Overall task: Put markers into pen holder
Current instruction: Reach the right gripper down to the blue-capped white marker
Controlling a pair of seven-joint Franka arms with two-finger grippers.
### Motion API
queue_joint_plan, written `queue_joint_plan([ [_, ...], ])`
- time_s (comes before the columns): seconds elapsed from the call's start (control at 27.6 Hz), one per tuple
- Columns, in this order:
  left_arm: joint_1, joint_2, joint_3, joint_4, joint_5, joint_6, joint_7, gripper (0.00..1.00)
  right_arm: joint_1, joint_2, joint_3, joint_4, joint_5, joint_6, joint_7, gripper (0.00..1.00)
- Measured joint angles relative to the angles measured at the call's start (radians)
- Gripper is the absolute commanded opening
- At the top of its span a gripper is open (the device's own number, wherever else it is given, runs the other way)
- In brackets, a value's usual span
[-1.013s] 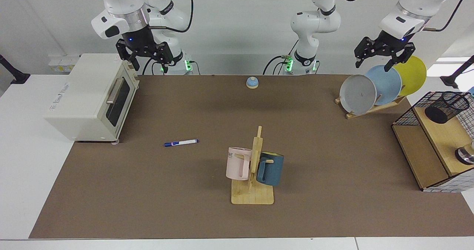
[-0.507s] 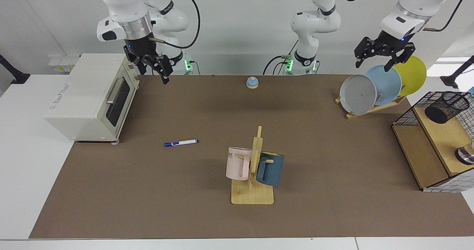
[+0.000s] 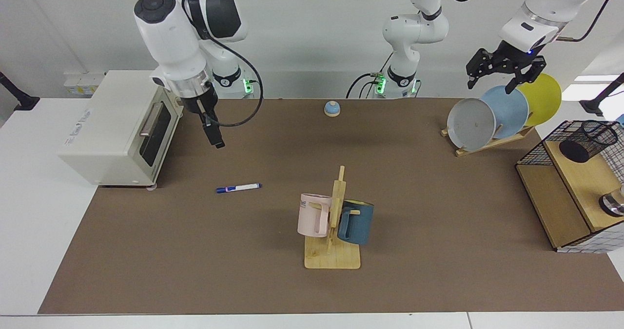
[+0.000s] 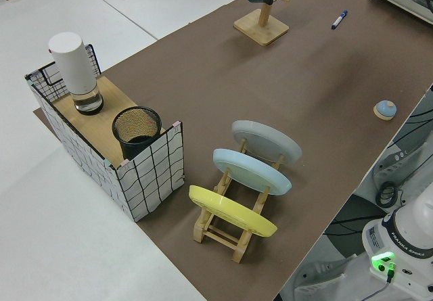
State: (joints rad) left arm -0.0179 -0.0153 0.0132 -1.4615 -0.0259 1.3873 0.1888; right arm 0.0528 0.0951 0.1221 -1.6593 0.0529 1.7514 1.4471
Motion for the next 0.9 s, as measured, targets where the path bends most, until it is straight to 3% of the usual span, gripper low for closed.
queue_joint_plan([
  [0.43, 0.000, -0.002, 0.003, 0.000, 0.000, -0.014, 0.000, 1.00, 0.016, 0.161, 0.000, -0.064, 0.002, 0.204, 0.198, 1.00],
  [0.9, 0.000, -0.003, 0.003, 0.000, 0.000, -0.025, -0.002, 1.00, 0.052, 0.190, 0.001, -0.269, 0.003, 0.450, 0.186, 1.00],
])
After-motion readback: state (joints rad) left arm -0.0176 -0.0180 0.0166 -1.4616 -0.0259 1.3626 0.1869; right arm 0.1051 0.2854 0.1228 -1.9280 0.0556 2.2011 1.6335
